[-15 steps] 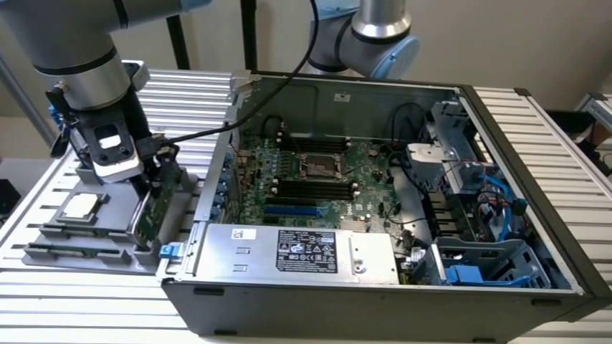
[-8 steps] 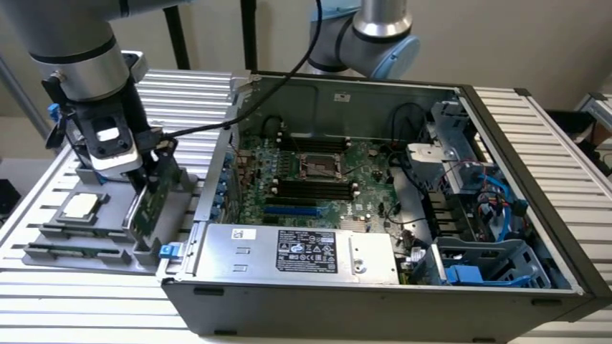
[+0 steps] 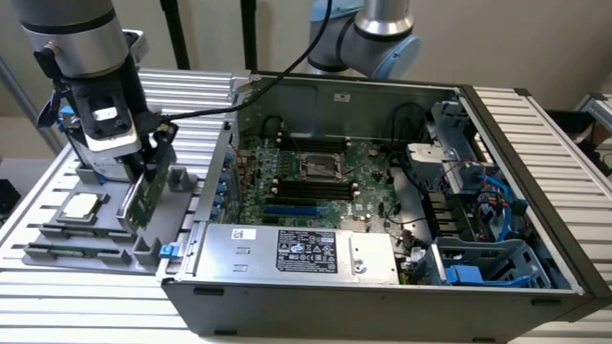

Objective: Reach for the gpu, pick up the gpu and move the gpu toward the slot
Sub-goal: 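Pick up the gpu and move the gpu toward the slot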

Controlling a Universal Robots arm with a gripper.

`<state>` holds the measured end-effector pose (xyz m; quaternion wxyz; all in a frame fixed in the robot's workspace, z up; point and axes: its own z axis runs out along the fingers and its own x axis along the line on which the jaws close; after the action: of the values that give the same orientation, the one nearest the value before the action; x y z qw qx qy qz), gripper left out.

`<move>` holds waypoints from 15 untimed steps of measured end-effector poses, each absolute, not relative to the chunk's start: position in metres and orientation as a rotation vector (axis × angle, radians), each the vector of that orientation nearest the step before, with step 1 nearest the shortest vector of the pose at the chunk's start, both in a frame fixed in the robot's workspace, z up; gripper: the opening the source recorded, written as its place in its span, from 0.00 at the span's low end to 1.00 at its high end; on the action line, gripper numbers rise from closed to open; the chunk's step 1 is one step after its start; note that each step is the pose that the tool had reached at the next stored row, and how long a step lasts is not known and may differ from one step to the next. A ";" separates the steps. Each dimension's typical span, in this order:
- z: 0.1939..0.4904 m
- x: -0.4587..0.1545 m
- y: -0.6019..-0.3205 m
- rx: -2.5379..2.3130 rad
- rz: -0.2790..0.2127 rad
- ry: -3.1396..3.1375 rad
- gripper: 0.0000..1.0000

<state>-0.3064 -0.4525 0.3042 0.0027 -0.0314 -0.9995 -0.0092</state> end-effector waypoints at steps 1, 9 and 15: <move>0.309 -0.304 -0.453 -0.098 -0.029 -3.133 0.26; 0.345 -0.277 -0.455 -0.098 -0.030 -3.124 0.26; 0.372 -0.253 -0.457 -0.098 -0.030 -3.121 0.26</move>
<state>-0.2535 -0.4574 0.3723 0.0097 -0.0315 -0.9994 -0.0096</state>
